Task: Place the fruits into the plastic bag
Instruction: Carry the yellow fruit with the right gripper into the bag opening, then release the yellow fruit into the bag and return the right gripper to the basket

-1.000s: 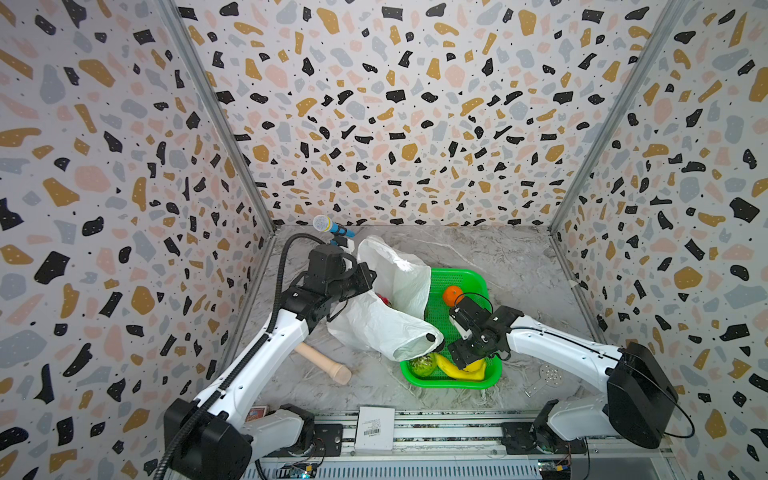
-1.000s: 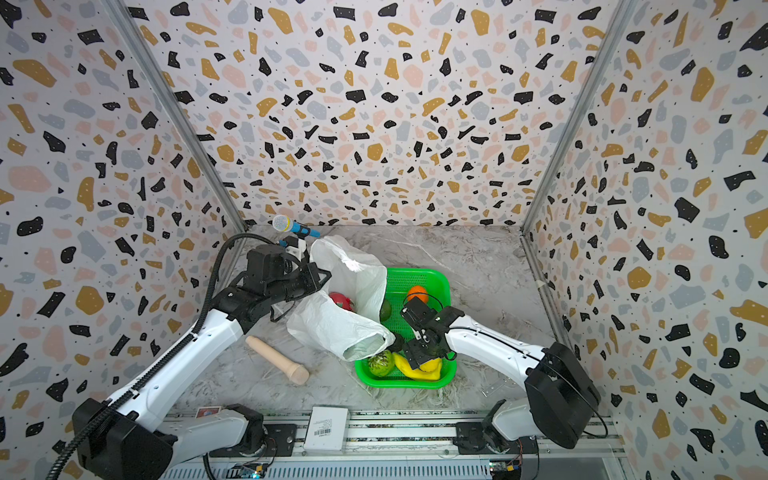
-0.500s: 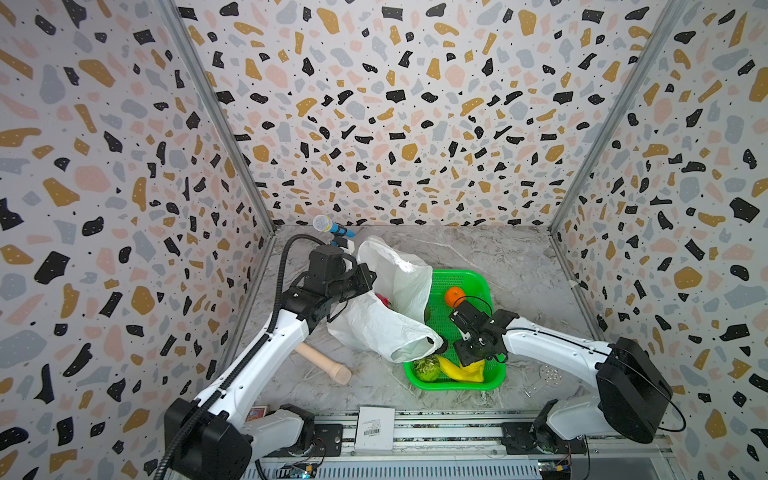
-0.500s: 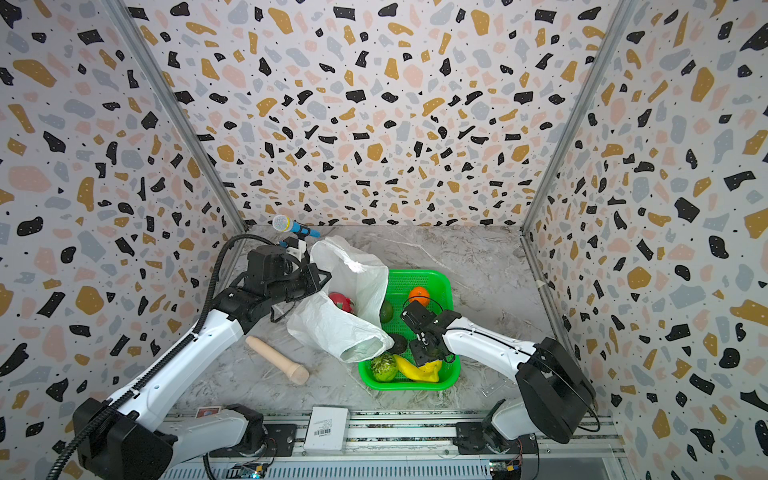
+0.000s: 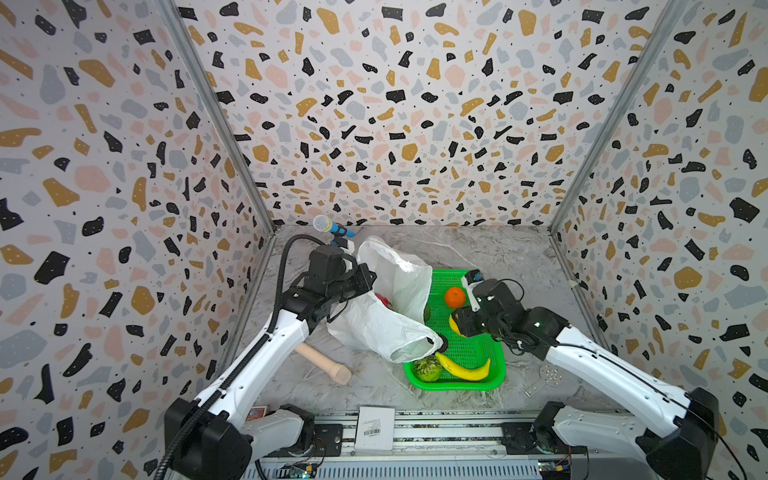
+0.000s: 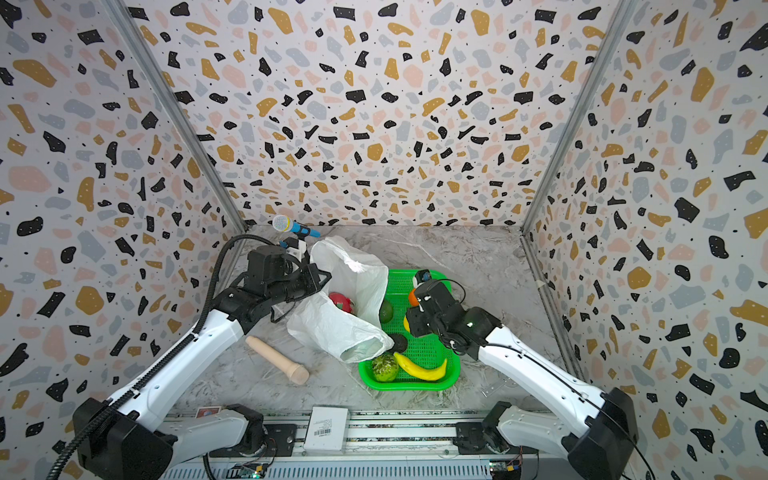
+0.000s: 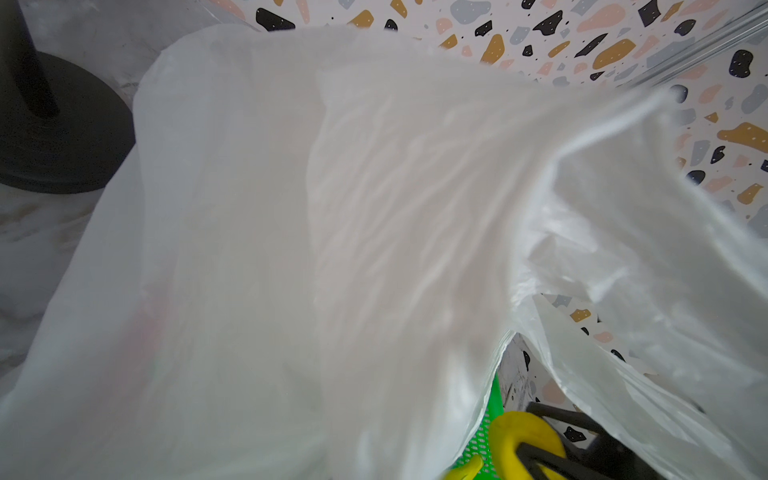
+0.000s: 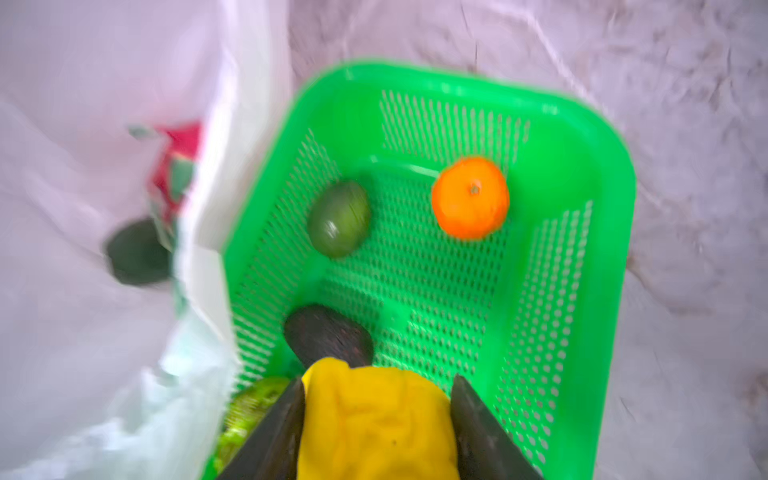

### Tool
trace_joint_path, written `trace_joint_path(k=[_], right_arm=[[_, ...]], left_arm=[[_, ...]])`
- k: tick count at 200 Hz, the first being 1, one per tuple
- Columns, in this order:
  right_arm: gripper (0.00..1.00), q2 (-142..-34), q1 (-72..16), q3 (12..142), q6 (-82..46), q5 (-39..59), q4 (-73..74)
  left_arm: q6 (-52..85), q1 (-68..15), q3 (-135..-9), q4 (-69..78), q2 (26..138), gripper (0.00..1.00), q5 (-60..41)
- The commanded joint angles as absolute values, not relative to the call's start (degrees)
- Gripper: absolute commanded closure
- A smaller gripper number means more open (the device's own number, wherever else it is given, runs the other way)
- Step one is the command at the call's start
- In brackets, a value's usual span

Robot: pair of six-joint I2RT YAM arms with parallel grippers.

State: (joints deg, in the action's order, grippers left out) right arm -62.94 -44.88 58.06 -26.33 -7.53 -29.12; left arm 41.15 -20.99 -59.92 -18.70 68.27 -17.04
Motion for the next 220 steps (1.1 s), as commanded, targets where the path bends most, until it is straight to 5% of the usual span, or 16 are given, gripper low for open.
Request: trace_joint_path(k=[1,69,92,118,159,220], right_arm=[[0.57,-63.1,-45.1,60.4,-26.0,-1.3,-20.1],[0.55,-77.2,-48.3,69.0,-27.5,11.5,-4.8],[0.23,-80.8,-48.4,70.9,-29.5,12.4,-1.1],[0.03,-82.5,-48.3,72.1,-30.4,12.4,-0.2],[0.02,-77.9,-48.4,68.7,-29.6,10.1,-0.4],[0.03,-50.9,-47.4,47.4,-33.2,-9.0,1.7]], left_arm=[[41.0,-20.7,-59.3,-16.9,67.8,1.0,-17.1],[40.9,-20.7,-58.9,-17.1,67.1,1.0,-17.2],[40.9,-20.7,-58.9,-17.2,67.0,1.0,-17.3],[40.7,-20.7,-59.1,-17.4,67.0,1.0,-17.2],[40.5,-20.7,-59.4,-17.3,67.3,1.0,-17.4],[39.8,-20.7,-59.3,-17.6,67.5,1.0,-16.5]])
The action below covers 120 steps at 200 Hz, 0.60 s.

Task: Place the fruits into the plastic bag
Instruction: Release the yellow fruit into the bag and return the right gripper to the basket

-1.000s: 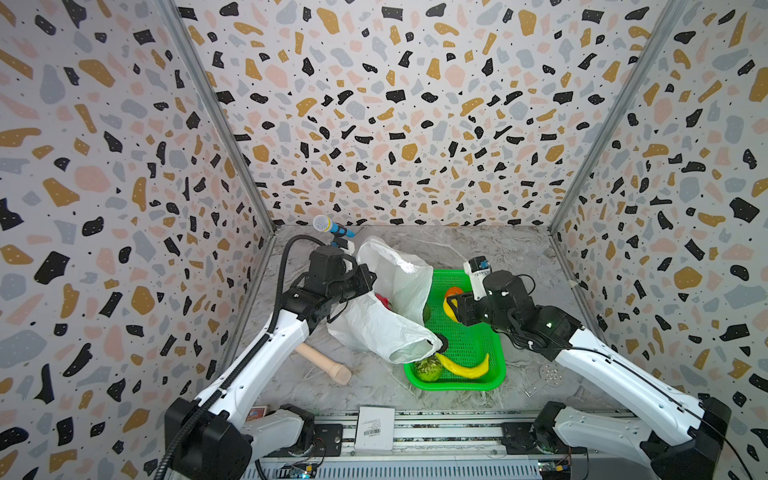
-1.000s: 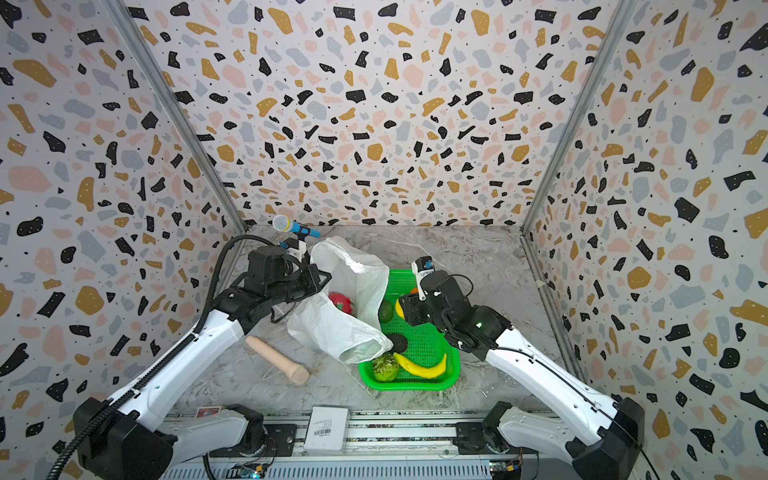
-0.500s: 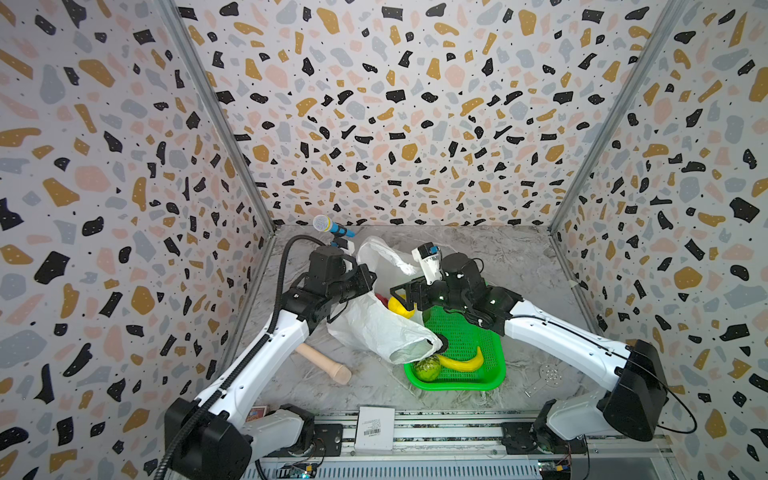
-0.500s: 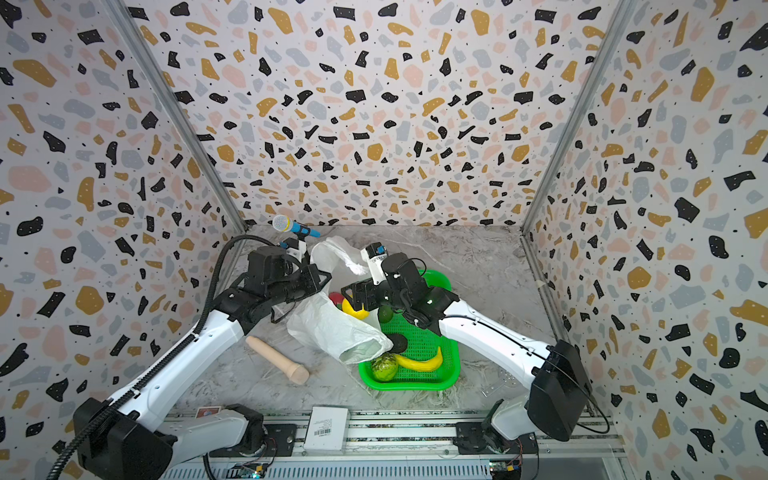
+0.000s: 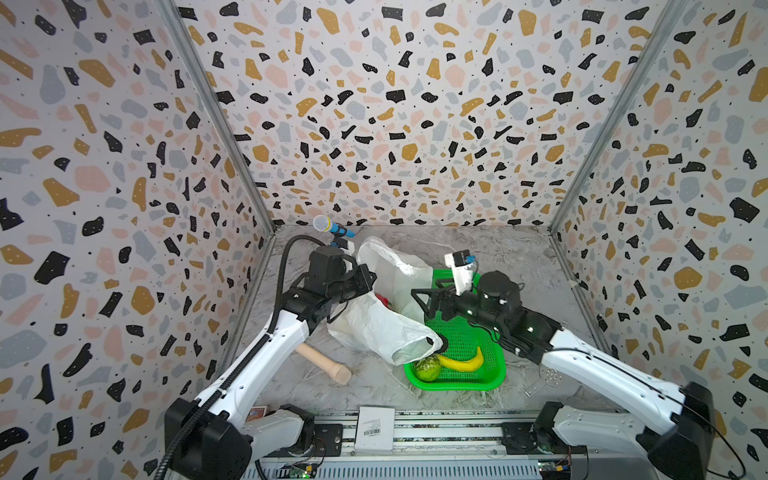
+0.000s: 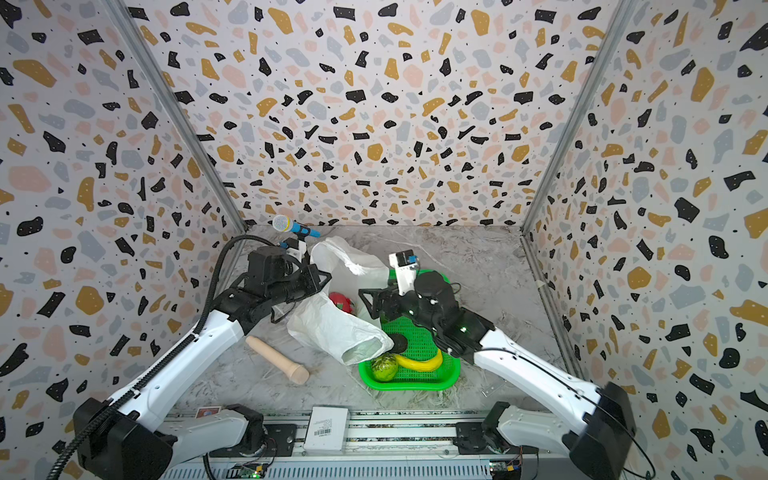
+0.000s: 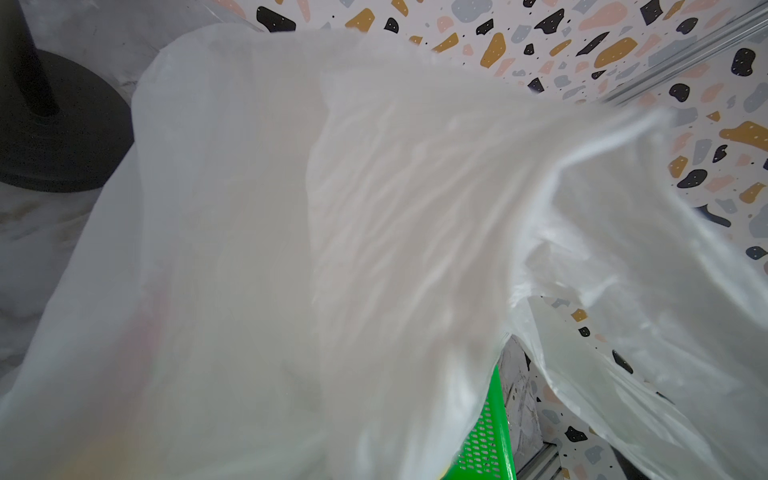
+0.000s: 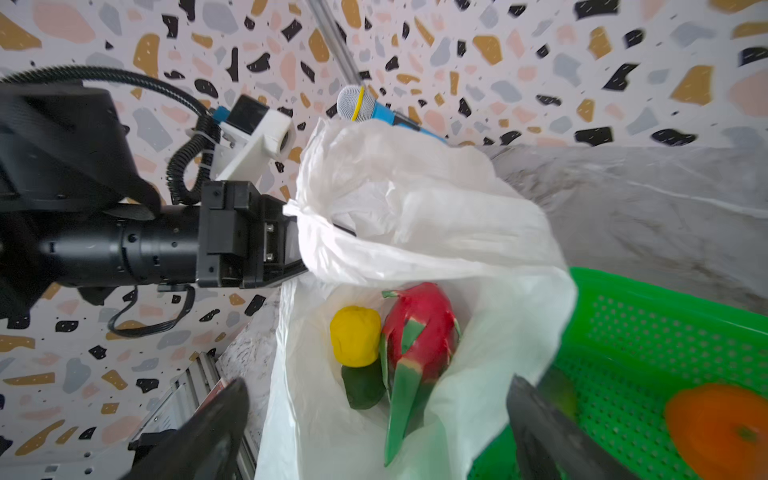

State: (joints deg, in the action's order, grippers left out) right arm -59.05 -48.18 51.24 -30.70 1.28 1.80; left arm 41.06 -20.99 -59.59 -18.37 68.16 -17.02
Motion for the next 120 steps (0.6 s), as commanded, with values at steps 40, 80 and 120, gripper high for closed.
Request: trace_joint_path(k=[40,80,120], right_arm=[[0.04,-44.5,-41.8,41.9,-40.9,-13.6,-12.8],[0.04,-50.1,-36.4,38.2,-43.0,-3.0,-15.1],[0.03,-64.1,-36.3,41.2,-36.9,7.1,-16.0]], left_arm=[[39.9,-20.7,-59.4,-17.6,67.7,1.0,-16.3],[40.5,-20.7,-59.2,-17.4,67.7,1.0,-16.2],[40.7,-20.7,-59.2,-17.6,67.3,1.0,-16.3]])
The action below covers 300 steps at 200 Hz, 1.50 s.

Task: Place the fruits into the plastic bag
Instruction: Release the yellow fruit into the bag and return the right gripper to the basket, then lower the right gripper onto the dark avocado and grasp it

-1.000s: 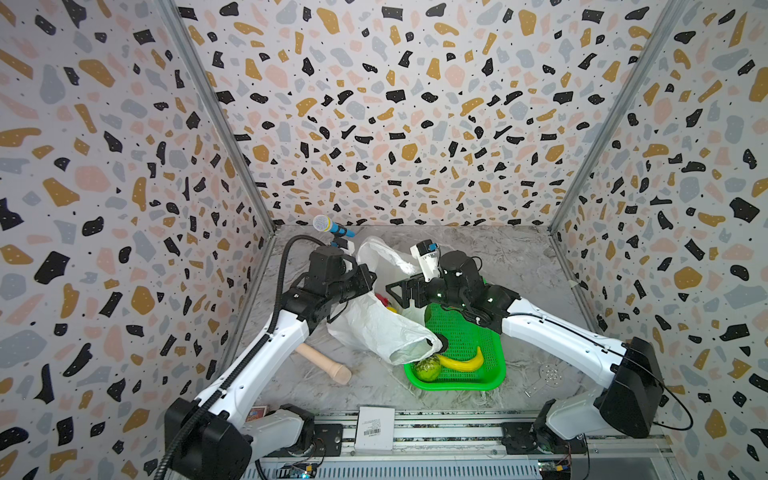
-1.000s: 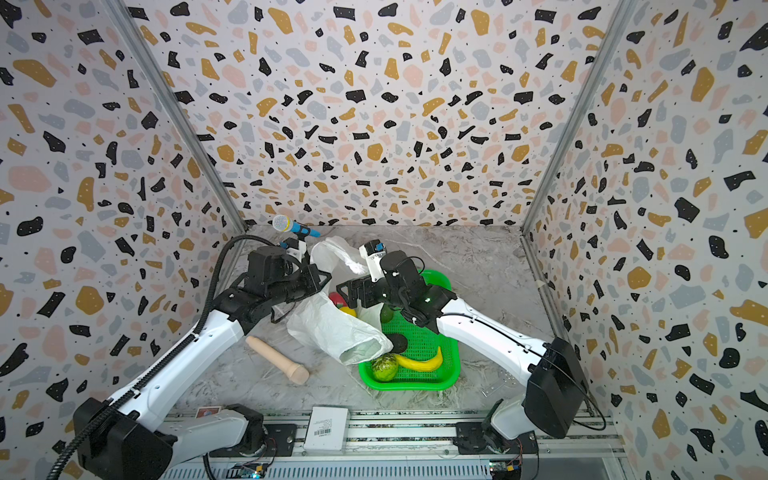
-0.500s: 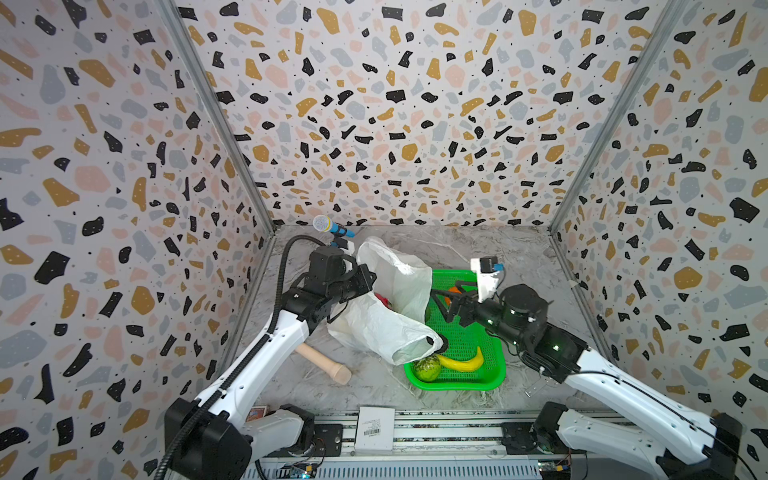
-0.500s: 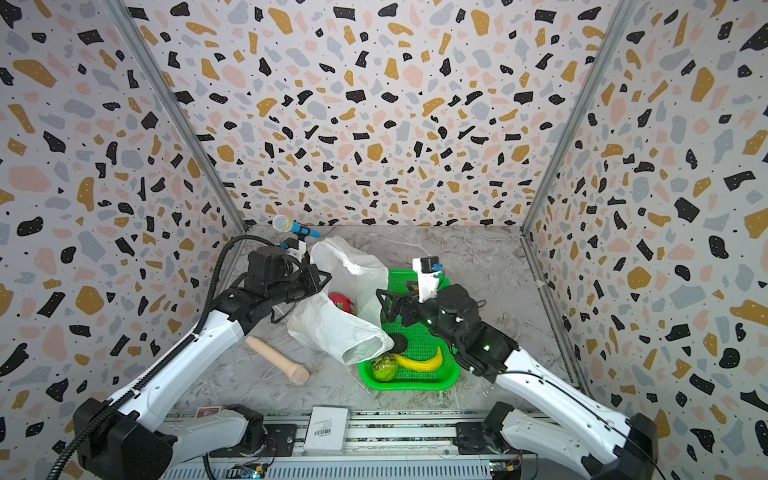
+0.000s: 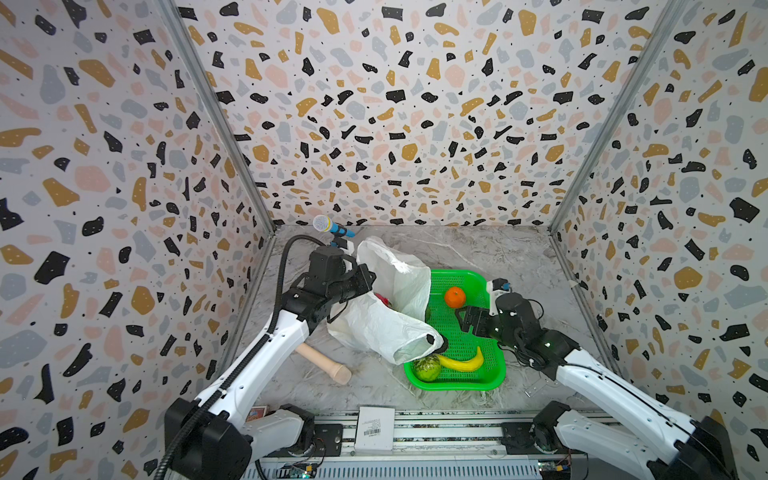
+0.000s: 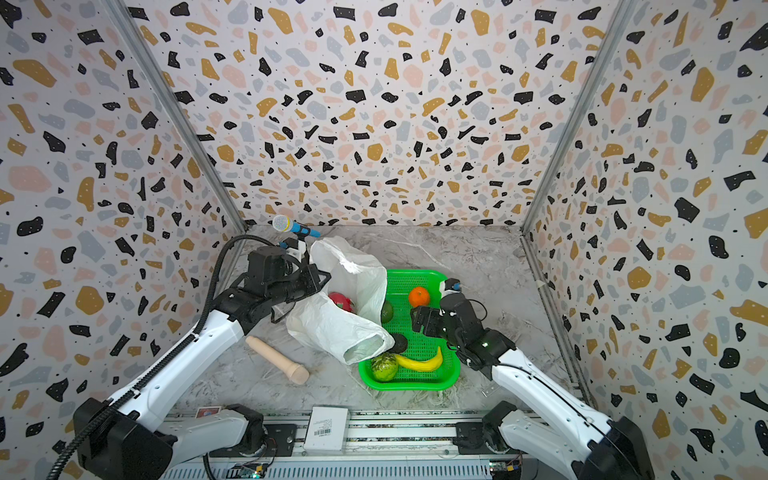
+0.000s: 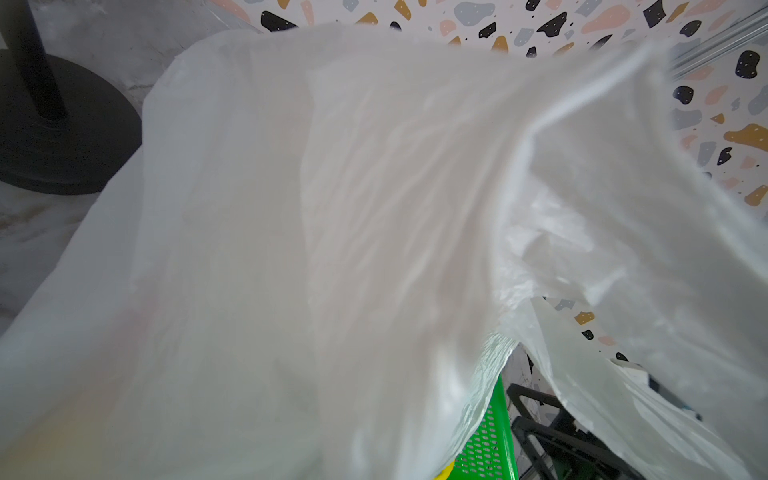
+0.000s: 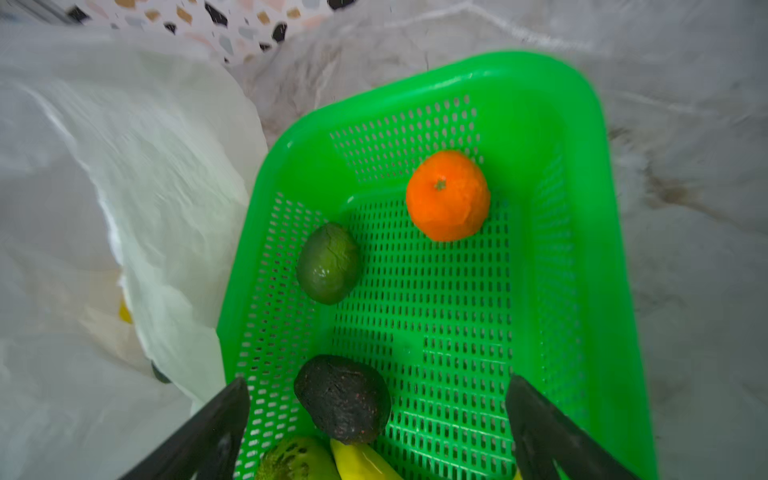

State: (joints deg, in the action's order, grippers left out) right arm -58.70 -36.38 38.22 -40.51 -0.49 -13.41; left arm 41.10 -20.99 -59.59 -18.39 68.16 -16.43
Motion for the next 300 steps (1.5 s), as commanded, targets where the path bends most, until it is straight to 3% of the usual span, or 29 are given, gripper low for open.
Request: trace_joint_path(k=[1,59,109,177,242,300], right_arm=[[0.03,-64.3,-36.3,41.3,-36.8,7.4,-16.1],[0.03,-79.7,-41.2,47.8,-28.3,12.4,-18.3],[0.01,-88.1,-47.1,53.6,-24.7,4.1,-23.0],[0.02,-90.1,-46.6,53.1,-28.2,-3.4,-23.2],[0.05,-85.4,-43.2,50.1,-30.3,-1.6,-20.3],[0.11,-87.6,-43.4,50.5,-29.7,0.9,-18.7]], left_arm=[[40.7,-20.7,-59.2,-17.6,67.3,1.0,-16.3],[40.9,-20.7,-58.8,-17.4,67.3,1.0,-16.4],[40.8,-20.7,-58.7,-17.6,67.3,1.0,-16.4],[40.9,-20.7,-58.6,-17.4,67.5,1.0,-16.5],[41.1,-20.7,-58.5,-17.2,67.7,1.0,-16.9],[41.0,-20.7,-58.9,-17.3,67.9,1.0,-16.8]])
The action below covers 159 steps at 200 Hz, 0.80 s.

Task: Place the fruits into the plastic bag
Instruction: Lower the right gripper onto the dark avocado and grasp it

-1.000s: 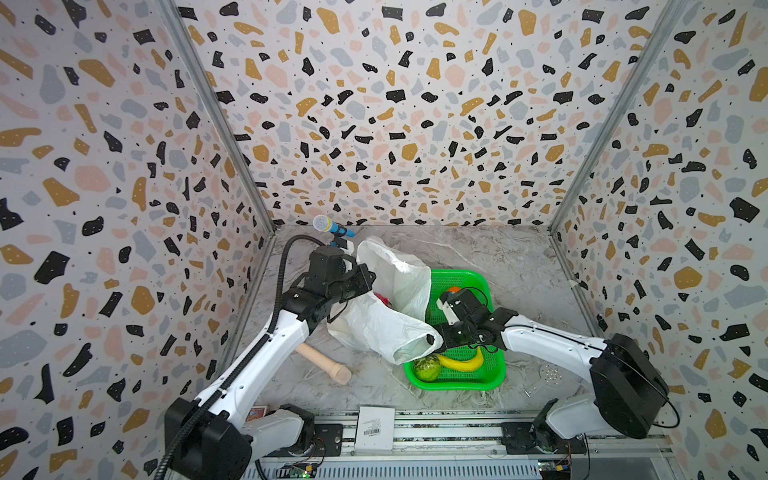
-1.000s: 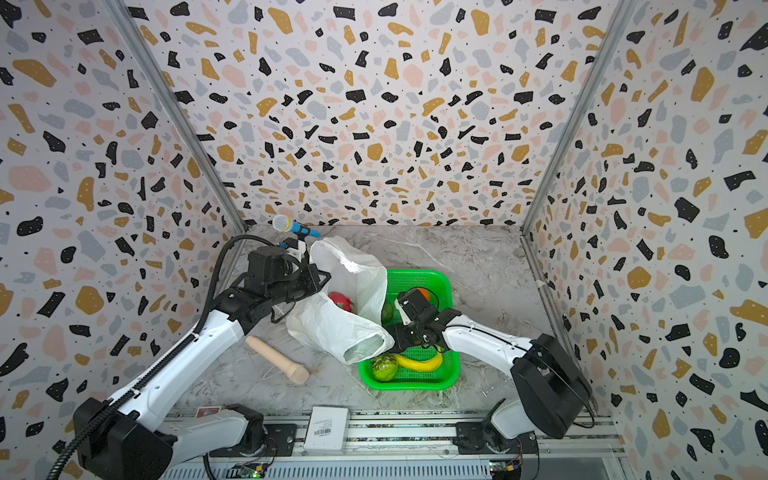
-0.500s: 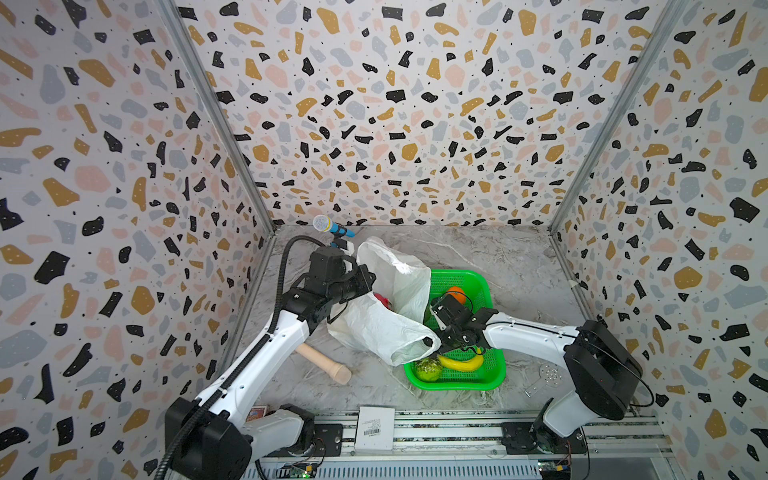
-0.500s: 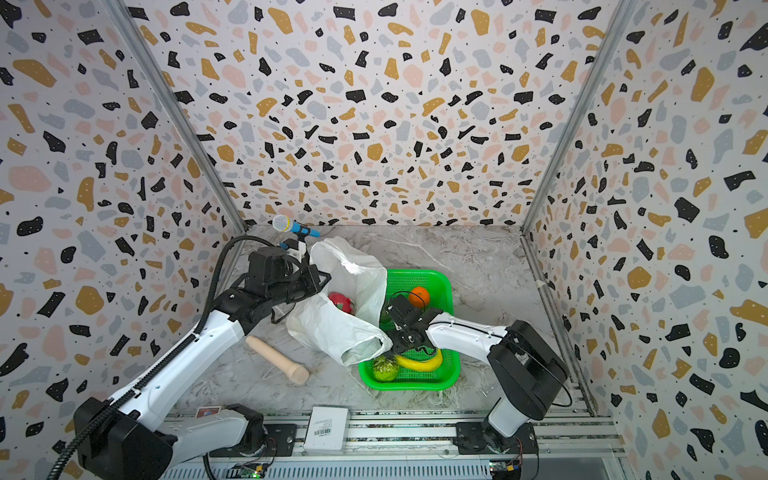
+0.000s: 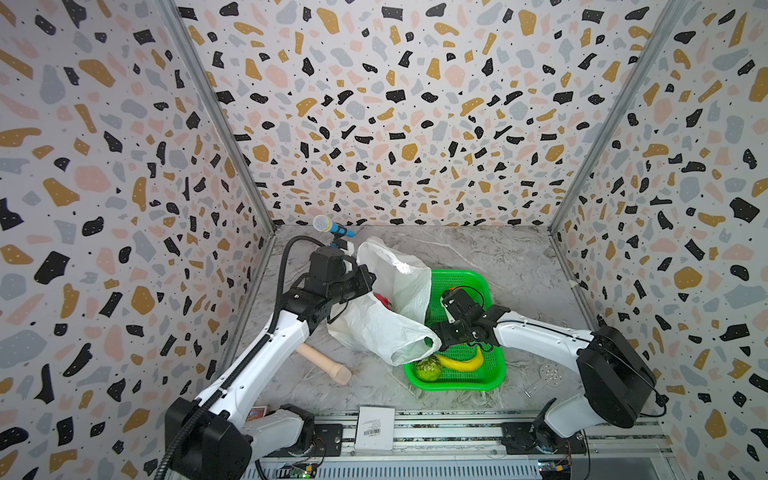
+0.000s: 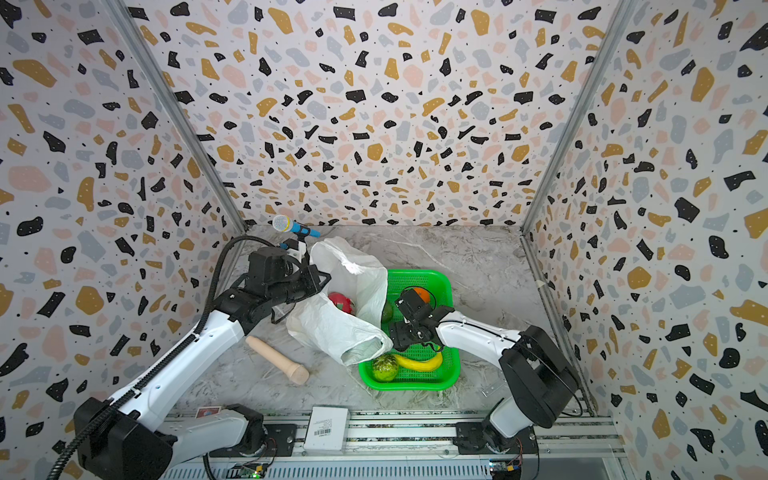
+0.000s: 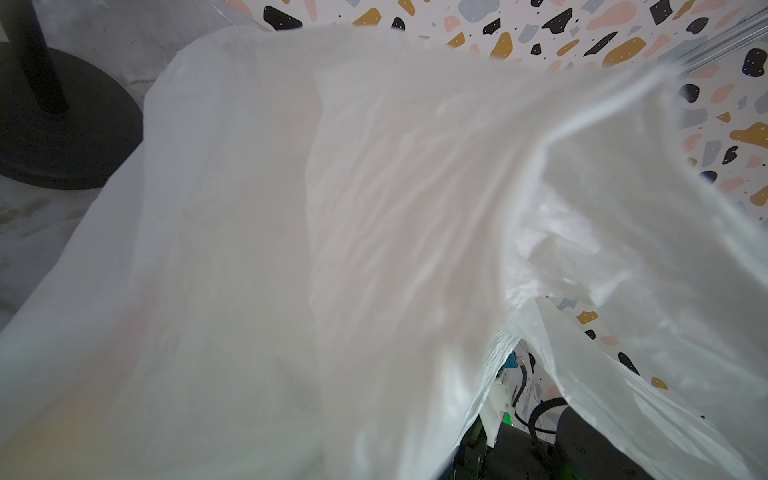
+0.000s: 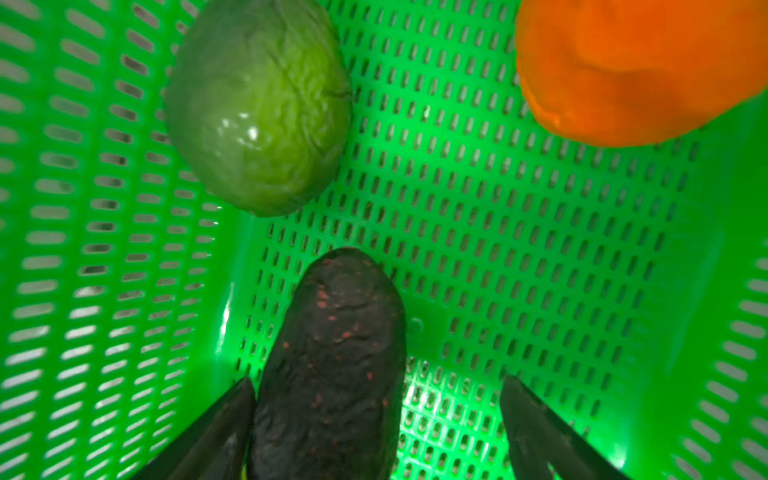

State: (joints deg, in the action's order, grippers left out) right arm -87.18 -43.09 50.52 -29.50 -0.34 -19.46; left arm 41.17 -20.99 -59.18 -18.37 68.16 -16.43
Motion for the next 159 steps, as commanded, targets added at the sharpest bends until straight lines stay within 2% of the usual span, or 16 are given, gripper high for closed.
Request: trace_joint_path(k=[1,50,72,98,116,159], right_arm=[[0.11,-87.6,-43.5,50.5,-29.7,1.0,-18.6],[0.31,-89.8,-44.2,50.2,-30.4,2.6,-15.8],[0.43,-89.9,-44.3,49.9,-30.6,2.8,-15.3],[0.5,-89.6,-44.2,49.0,-31.0,2.6,-14.7],[0.58,-88.5,-43.6,47.8,-31.4,2.2,-14.2],[0.61,-77.8,-42.0,44.3,-33.5,-3.4,-12.7]], left_arm=[[41.0,-20.7,-59.0,-17.3,67.9,1.0,-16.8],[40.8,-20.7,-59.4,-17.6,68.0,1.0,-16.8],[40.8,-20.7,-59.3,-17.6,67.9,1.0,-16.7],[40.8,-20.7,-59.0,-17.6,67.9,1.0,-16.7],[40.8,-20.7,-58.8,-17.6,67.7,1.0,-16.7],[40.8,-20.7,-58.3,-17.4,67.4,1.0,-16.6]])
